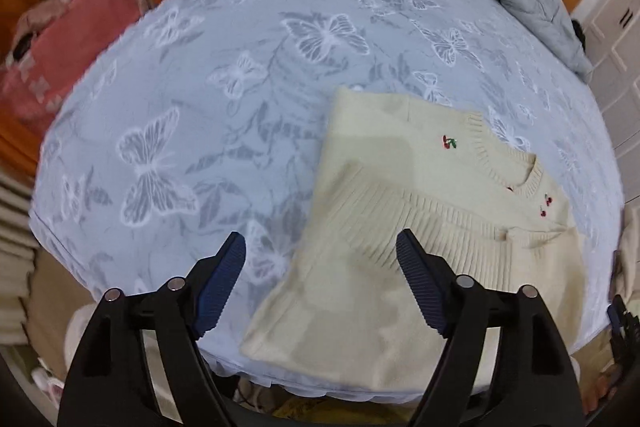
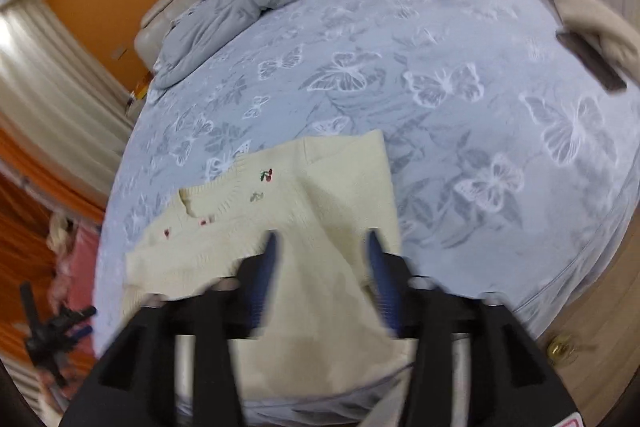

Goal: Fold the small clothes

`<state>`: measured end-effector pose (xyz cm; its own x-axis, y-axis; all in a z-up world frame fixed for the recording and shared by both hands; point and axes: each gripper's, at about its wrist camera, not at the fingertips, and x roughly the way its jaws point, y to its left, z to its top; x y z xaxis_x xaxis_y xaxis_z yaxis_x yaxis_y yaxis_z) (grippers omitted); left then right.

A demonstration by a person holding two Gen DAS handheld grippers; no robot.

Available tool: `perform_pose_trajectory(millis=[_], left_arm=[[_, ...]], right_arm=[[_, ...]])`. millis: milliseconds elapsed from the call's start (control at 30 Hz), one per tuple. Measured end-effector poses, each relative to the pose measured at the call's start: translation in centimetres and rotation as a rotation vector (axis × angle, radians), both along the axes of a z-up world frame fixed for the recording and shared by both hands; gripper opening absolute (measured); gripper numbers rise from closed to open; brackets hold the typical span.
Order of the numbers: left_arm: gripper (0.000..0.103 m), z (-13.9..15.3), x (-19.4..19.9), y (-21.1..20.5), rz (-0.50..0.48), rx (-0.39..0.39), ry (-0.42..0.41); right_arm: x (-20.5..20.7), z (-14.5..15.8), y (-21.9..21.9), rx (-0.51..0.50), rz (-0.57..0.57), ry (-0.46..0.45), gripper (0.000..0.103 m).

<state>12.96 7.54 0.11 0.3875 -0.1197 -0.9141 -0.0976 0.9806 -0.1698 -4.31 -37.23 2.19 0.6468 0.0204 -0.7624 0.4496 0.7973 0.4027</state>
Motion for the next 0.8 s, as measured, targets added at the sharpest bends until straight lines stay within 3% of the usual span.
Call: perform_pose_trajectory(millis=[33, 67, 333, 400, 433, 467, 500, 533, 567, 633, 700, 800], left_arm=[[0.090, -0.2, -0.4, 0.3, -0.002, -0.012, -0.010], [0.095, -0.3, -0.6, 0.3, -0.002, -0.007, -0.015], [0.093, -4.4, 1.5, -3.0, -0.149, 0.070, 0.044], [0.074, -5.8, 2.2, -3.8, -0.170, 0.092, 0.075], [0.054, -6.5, 2.5, -4.0, -0.181, 0.100, 0.102], [0.049, -7.0, 2.8, -4.2, -0.174, 0.119, 0.123], [0.046, -7.0, 2.8, -4.1, -0.158, 0.125, 0.117], [0.034, -6.7, 2.8, -4.0, -0.149, 0.127, 0.109], [0.014, -6.3, 2.7, -3.9, -0.145, 0.128, 0.099], [0.009, -4.5, 2.1, -3.1, -0.127, 0.080, 0.081], [0.009, -1.5, 1.2, -1.9, -0.108, 0.008, 0.032], [0.008, 2.7, 0.9, -1.4, -0.109, -0.040, -0.035]], right_arm=[[-0.1, -0.2, 0.3, -0.010, 0.018, -0.006, 0.065], [0.1, -0.7, 0.4, -0.015, 0.055, -0.002, 0.066], [5.6, -5.8, 0.9, -0.018, 0.161, 0.149, 0.067], [6.8, -6.6, 1.1, -0.007, 0.174, 0.169, 0.067], [7.4, -7.2, 1.2, -0.014, 0.177, 0.185, 0.066], [7.9, -7.8, 1.3, -0.011, 0.184, 0.205, 0.052], [8.2, -8.3, 1.3, 0.004, 0.191, 0.219, 0.017], [8.4, -9.0, 1.4, 0.042, 0.207, 0.240, 0.007], [8.4, -8.9, 1.4, 0.053, 0.206, 0.232, 0.007], [7.3, -7.2, 1.9, 0.042, 0.197, 0.165, 0.007], [4.9, -4.1, 2.0, 0.074, 0.175, 0.051, 0.006], [1.8, 1.0, 0.9, 0.123, 0.117, -0.103, 0.006]])
